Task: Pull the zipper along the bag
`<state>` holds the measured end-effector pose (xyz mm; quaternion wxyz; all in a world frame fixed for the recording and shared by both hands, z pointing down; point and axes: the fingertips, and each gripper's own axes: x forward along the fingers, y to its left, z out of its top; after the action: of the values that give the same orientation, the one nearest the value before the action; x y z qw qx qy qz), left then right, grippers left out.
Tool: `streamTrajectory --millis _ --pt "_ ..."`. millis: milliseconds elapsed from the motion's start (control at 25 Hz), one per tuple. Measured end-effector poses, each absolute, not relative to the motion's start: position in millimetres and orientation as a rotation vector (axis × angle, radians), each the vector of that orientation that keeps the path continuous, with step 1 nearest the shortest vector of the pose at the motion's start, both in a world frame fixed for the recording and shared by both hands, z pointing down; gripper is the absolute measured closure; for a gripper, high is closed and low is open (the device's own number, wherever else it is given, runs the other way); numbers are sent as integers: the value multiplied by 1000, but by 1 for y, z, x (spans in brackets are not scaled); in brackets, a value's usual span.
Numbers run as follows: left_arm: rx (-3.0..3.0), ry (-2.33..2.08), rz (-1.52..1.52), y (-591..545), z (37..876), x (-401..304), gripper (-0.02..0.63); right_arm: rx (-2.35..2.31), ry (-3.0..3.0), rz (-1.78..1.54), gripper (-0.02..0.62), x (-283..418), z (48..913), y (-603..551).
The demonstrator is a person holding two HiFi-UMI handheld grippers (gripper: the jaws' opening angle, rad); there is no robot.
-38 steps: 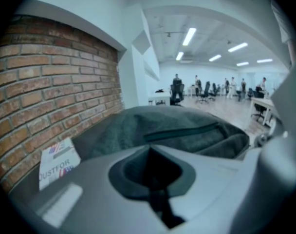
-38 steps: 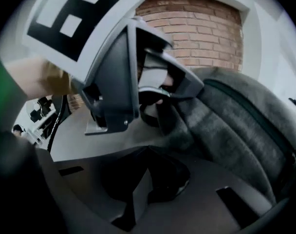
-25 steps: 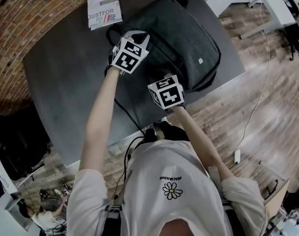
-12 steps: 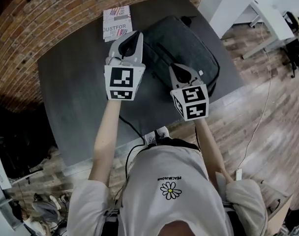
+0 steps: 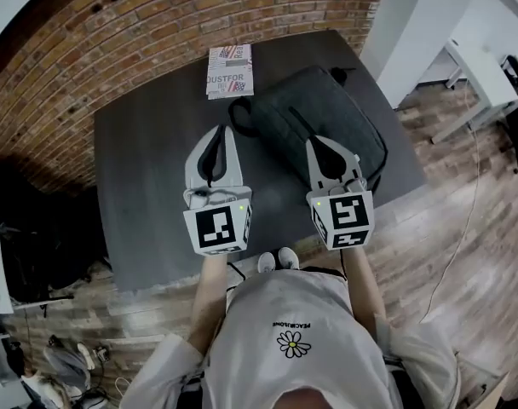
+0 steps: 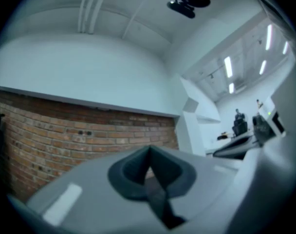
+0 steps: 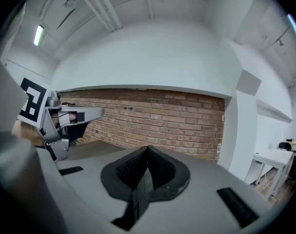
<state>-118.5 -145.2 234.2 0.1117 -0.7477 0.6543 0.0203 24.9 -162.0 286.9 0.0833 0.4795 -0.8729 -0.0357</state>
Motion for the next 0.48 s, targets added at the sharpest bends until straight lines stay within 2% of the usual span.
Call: streamTrajectory --millis 480 --pt "-2151 2046 -12 -106 272 -121 606 1371 -2692 -143 595 7 291 -130"
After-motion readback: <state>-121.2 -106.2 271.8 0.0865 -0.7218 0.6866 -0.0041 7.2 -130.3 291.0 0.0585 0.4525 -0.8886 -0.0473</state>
